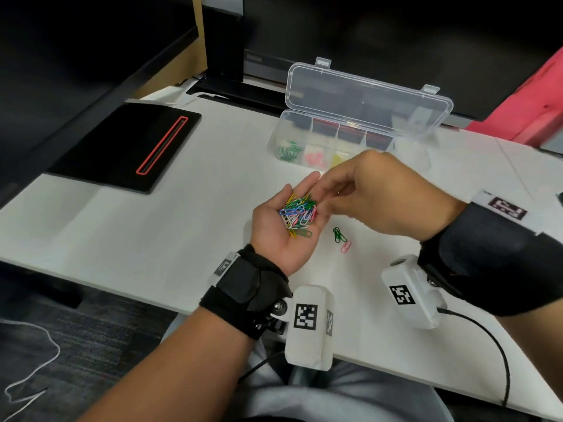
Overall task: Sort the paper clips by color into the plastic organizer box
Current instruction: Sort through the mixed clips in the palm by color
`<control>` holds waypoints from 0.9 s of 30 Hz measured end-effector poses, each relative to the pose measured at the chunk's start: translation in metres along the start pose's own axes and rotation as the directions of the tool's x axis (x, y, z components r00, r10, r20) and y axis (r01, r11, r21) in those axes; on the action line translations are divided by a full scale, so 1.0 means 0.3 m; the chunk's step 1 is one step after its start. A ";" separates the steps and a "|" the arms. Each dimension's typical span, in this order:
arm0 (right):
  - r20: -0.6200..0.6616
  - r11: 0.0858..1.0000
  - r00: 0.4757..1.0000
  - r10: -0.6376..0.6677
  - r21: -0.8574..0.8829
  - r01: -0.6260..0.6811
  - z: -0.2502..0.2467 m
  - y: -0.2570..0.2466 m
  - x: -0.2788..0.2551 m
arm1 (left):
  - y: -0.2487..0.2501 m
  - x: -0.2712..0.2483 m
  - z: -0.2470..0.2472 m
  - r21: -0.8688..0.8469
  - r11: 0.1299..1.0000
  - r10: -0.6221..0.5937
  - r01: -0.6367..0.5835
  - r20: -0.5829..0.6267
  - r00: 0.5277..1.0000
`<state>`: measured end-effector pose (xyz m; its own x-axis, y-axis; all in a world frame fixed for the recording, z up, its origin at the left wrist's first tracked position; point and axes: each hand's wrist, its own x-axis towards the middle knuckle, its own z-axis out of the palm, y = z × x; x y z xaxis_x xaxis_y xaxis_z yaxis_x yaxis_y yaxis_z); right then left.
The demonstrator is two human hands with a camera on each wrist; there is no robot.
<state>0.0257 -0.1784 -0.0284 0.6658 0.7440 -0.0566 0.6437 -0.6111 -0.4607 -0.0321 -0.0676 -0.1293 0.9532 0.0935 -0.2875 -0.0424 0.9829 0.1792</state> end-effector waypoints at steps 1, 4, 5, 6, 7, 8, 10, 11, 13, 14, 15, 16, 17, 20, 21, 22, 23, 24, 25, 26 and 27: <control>0.000 0.999 1.000 0.009 -0.031 -0.009 0.016 0.003 -0.005 | 0.001 0.005 -0.004 -0.008 1.000 -0.001 0.001 -0.002 1.000; 0.020 0.997 0.999 0.047 0.057 -0.048 0.060 -0.002 -0.019 | 0.003 0.007 -0.006 -0.024 1.000 0.006 -0.005 0.012 1.000; 0.031 0.996 0.998 0.056 0.074 -0.058 0.075 -0.004 -0.021 | 0.005 0.008 -0.009 -0.018 1.000 0.011 -0.011 0.004 1.000; 0.035 0.996 0.998 0.060 0.059 -0.062 0.091 -0.006 -0.021 | 0.005 0.008 -0.010 -0.013 1.000 0.014 -0.014 0.003 1.000; 0.031 0.997 0.998 0.062 0.033 -0.063 0.107 -0.006 -0.020 | 0.006 0.009 -0.011 -0.009 1.000 0.016 -0.016 -0.001 1.000; 0.024 0.998 0.998 0.063 0.016 -0.063 0.120 -0.006 -0.018 | 0.005 0.008 -0.011 -0.009 1.000 0.019 -0.019 -0.007 1.000; 0.020 0.998 0.998 0.066 0.008 -0.066 0.132 -0.008 -0.016 | 0.002 0.007 -0.013 -0.009 1.000 0.016 -0.017 -0.014 1.000; 0.027 0.997 0.997 0.072 0.022 -0.073 0.135 -0.006 -0.015 | 0.002 0.007 -0.014 -0.007 1.000 0.015 -0.015 -0.013 1.000; 0.059 0.990 0.994 0.096 0.097 -0.102 0.129 -0.001 -0.020 | 0.002 0.010 -0.016 -0.009 1.000 0.013 -0.013 -0.003 1.000; 0.082 0.979 0.991 0.106 0.163 -0.118 0.120 0.001 -0.027 | 0.001 0.010 -0.017 -0.014 1.000 0.013 -0.013 0.004 1.000; 0.102 0.959 0.988 0.114 0.248 -0.137 0.106 0.003 -0.035 | 0.000 0.012 -0.019 -0.016 1.000 0.014 -0.014 0.007 1.000; 0.113 0.924 0.986 0.122 0.350 -0.155 0.090 0.007 -0.046 | -0.002 0.011 -0.019 -0.017 1.000 0.013 -0.013 0.010 1.000; 0.113 0.870 0.984 0.135 0.461 -0.172 0.071 0.011 -0.057 | -0.005 0.010 -0.020 -0.012 1.000 0.009 -0.009 0.010 1.000; 0.067 0.599 0.969 0.236 0.776 -0.199 0.018 0.024 -0.079 | -0.010 -0.001 -0.019 0.005 1.000 -0.029 0.028 0.023 0.999; 0.048 0.491 0.953 0.299 0.848 -0.197 0.006 0.031 -0.079 | -0.012 -0.002 -0.018 0.002 0.999 -0.039 0.039 0.022 0.999; 0.043 0.370 0.928 0.369 0.910 -0.189 -0.003 0.038 -0.079 | -0.013 -0.003 -0.017 -0.001 0.999 -0.046 0.046 0.022 0.999; 0.056 0.233 0.902 0.429 0.957 -0.170 -0.006 0.046 -0.078 | -0.014 -0.001 -0.016 0.003 0.999 -0.052 0.052 0.020 0.998; 0.078 0.097 0.882 0.465 0.986 -0.139 -0.005 0.051 -0.079 | -0.016 -0.002 -0.014 0.010 0.998 -0.060 0.060 0.018 0.998; 0.099 -0.011 0.871 0.482 0.994 -0.107 -0.001 0.055 -0.077 | -0.017 -0.001 -0.011 0.022 0.997 -0.068 0.068 0.014 0.998; 0.119 -0.087 0.864 0.489 0.992 -0.087 0.009 0.057 -0.073 | -0.018 -0.003 -0.006 0.038 0.996 -0.076 0.076 0.006 0.997; 0.143 -0.133 0.857 0.495 0.987 -0.088 0.020 0.056 -0.069 | -0.018 -0.003 -0.003 0.054 0.995 -0.082 0.082 -0.005 0.997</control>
<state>0.0205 -0.2025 -0.0403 0.8353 0.3741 -0.4029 -0.5165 0.2829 -0.8082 -0.0331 -0.0730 -0.1309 0.9520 0.0133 -0.3058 0.0525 0.9772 0.2057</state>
